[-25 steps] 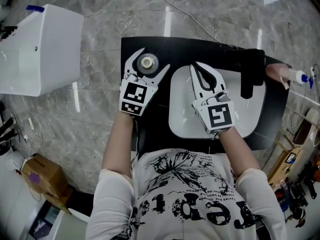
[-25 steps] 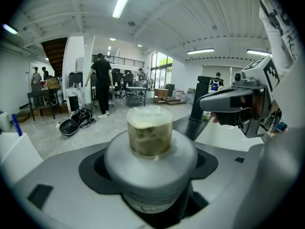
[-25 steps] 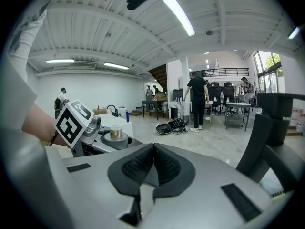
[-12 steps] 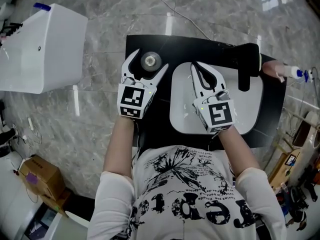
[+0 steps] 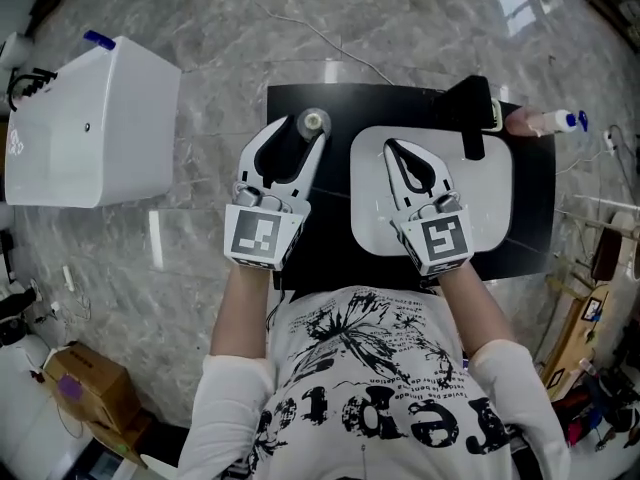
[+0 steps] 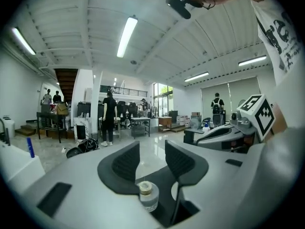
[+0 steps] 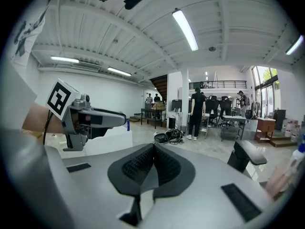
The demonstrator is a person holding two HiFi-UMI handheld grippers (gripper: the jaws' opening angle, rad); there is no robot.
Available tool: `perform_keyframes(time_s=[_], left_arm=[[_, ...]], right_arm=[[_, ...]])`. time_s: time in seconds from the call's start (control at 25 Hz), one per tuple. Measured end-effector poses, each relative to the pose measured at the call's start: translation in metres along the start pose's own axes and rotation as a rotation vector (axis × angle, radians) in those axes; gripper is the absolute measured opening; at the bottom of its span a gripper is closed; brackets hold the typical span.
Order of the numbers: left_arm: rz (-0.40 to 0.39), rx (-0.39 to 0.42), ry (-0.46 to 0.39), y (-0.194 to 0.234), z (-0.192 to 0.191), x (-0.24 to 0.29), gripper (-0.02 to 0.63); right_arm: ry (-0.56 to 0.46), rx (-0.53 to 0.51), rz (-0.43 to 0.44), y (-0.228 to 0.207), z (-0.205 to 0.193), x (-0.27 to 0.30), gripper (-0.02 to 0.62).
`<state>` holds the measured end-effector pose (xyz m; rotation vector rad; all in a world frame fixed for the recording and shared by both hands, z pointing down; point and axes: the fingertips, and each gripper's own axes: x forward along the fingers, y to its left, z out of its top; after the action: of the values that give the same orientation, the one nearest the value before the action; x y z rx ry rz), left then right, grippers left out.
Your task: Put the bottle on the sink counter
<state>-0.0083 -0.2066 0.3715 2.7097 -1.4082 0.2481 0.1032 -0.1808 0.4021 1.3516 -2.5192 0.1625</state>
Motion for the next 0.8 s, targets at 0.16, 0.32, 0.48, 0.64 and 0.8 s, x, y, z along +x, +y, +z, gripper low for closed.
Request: perform_keyframes(time_s=[0.16,0.32,0.48,0.64,0.8], left_arm=[[-0.004,0.016,-0.039,0.0,0.029,-0.04,0.098],[0.016,-0.006,-0.158,0.003,0.07,-0.081,0.028],[-0.032,0.047,-0.137,-0.004,0.083,-0.112,0.014],[-0.053,0.065,-0.154,-0.01,0.103,-0.138,0.014],[-0.082,0.087,-0.169,-0.021,0.108,-0.157,0.014]], right_arm=[[-0.037,0.012,-0.045,0.019,0.028,-0.024,0.015],[-0.086,0.007,-0.075,0.041,0.059,-0.047,0.015],[-0.13,-0.026,-0.106,0.055,0.082,-0.073,0.015],[-0.165,-0.058,-0.114,0.068,0.106,-0.093,0.015],[-0.198,-0.089,-0.061,0.085,0.12,-0.105,0.015]])
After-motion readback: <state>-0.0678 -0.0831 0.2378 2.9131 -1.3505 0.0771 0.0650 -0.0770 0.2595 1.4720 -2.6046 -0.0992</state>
